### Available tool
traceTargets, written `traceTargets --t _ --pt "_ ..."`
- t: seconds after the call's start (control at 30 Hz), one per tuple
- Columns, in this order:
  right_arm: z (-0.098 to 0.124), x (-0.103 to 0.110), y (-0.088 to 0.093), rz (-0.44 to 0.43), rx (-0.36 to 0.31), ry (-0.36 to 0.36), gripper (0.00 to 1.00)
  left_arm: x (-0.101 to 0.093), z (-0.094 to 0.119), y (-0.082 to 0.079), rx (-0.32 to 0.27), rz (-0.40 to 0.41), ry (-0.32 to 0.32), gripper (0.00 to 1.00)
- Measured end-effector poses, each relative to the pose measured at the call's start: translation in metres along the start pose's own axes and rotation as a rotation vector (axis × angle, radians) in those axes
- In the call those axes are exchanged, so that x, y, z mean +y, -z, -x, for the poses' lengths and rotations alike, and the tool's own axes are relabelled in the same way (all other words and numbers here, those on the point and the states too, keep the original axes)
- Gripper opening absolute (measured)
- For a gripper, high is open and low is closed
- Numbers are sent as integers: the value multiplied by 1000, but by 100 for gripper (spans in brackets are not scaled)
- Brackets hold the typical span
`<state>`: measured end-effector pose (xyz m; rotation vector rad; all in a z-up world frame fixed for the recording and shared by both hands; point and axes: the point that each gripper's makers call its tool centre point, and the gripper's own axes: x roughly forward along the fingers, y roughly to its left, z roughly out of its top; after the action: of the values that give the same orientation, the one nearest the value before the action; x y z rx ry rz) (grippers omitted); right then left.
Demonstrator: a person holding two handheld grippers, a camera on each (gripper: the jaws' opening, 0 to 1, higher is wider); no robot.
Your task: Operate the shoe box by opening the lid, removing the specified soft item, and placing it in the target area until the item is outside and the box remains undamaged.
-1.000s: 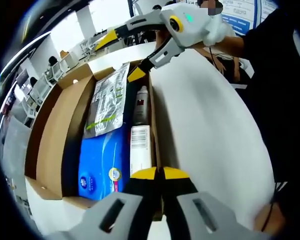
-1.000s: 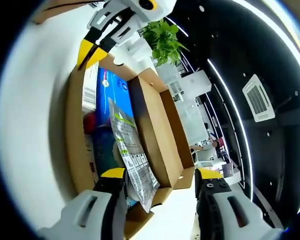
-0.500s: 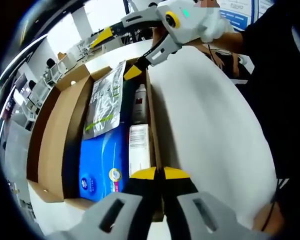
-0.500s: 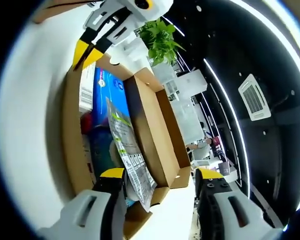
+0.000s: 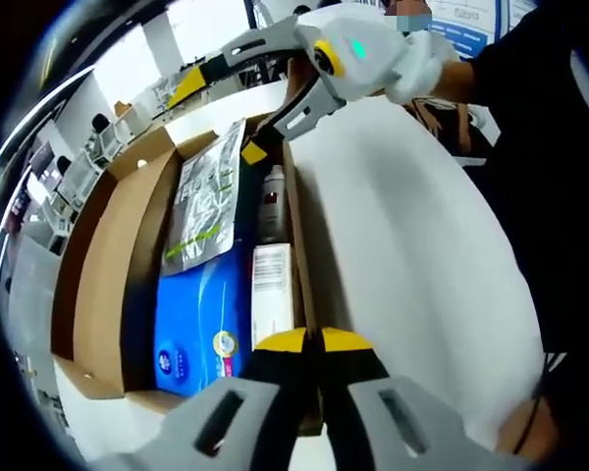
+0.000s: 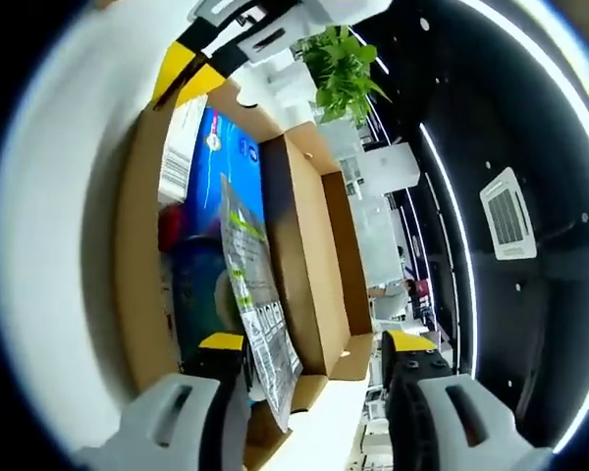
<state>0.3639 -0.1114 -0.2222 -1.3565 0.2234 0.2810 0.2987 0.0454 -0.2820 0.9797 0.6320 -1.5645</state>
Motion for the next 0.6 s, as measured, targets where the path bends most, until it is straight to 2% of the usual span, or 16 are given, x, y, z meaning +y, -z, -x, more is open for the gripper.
traceTargets --t 0.07,0.1,0.37,0.53,0.6 --pt "4 -3 -6 71 -13 0 55 -1 0 0 1 -6 1 2" --pt "3 -3 -6 75 -14 0 55 0 0 0 1 -7 0 2" --pt "-14 0 -7 45 -21 -39 53 -1 0 0 -5 -5 3 2" --pt "-19 3 -7 55 -27 -45 48 -1 -1 -1 -2 -1 3 2" --pt "-24 6 -8 71 -35 -52 43 -1 -1 -1 -5 10 4 2"
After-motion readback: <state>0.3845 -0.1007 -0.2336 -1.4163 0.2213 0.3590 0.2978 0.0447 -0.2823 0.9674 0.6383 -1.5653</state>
